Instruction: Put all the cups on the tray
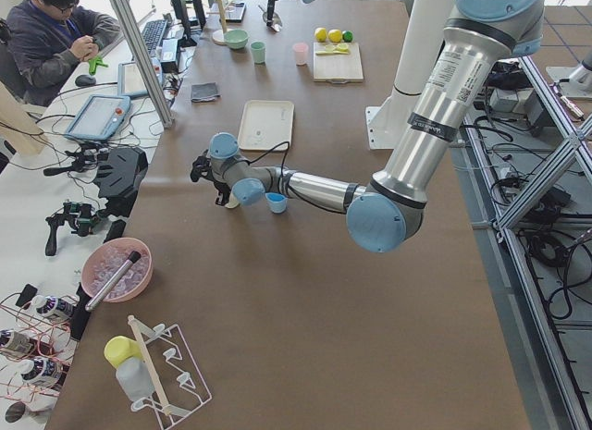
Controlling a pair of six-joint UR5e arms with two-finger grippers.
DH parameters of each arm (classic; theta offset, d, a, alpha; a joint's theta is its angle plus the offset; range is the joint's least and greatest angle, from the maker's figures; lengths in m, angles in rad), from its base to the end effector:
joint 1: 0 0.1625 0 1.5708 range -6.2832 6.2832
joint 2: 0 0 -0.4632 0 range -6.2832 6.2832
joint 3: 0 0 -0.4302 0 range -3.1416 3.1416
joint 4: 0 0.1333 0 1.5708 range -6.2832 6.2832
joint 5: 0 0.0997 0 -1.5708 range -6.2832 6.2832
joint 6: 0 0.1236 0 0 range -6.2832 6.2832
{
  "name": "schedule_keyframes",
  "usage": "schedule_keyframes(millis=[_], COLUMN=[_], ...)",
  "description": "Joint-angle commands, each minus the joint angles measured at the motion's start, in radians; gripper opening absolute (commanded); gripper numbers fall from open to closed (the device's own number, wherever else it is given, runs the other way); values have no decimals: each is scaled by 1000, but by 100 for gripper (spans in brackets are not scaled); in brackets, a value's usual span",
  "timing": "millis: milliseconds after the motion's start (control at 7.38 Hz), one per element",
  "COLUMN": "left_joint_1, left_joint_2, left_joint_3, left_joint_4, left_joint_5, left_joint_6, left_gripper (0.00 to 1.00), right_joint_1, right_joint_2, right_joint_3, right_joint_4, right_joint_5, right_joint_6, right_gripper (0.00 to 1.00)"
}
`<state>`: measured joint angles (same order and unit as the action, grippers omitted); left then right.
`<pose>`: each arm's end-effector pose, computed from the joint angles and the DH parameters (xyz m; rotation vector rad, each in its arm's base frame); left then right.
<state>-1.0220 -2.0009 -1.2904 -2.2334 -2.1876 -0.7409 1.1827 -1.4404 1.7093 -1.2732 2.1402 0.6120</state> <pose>0.3439 -0.6809 0.5163 0.2774 0.9351 0.0738 -0.1710 -0.5945 0.5418 0.2177 -0.7495 0.0512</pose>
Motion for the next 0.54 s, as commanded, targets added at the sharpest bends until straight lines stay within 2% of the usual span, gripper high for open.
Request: schedule_keyframes(millis=[0, 136, 407], left_joint_1=[8, 34, 152], left_joint_2=[-79, -132, -246], left_joint_3=[-18, -35, -108], left_joint_4=[21, 93, 298], left_joint_5=[0, 5, 107], left_joint_6=[-160, -217, -317], left_gripper=[0, 0, 0], right_joint_1=[0, 0, 2], right_joint_2=[-5, -5, -8], right_joint_3=[0, 0, 0], right_joint_4=[0, 0, 0], right_joint_5=[1, 1, 0], right_joint_6=[0, 0, 0], right_gripper=[100, 100, 100])
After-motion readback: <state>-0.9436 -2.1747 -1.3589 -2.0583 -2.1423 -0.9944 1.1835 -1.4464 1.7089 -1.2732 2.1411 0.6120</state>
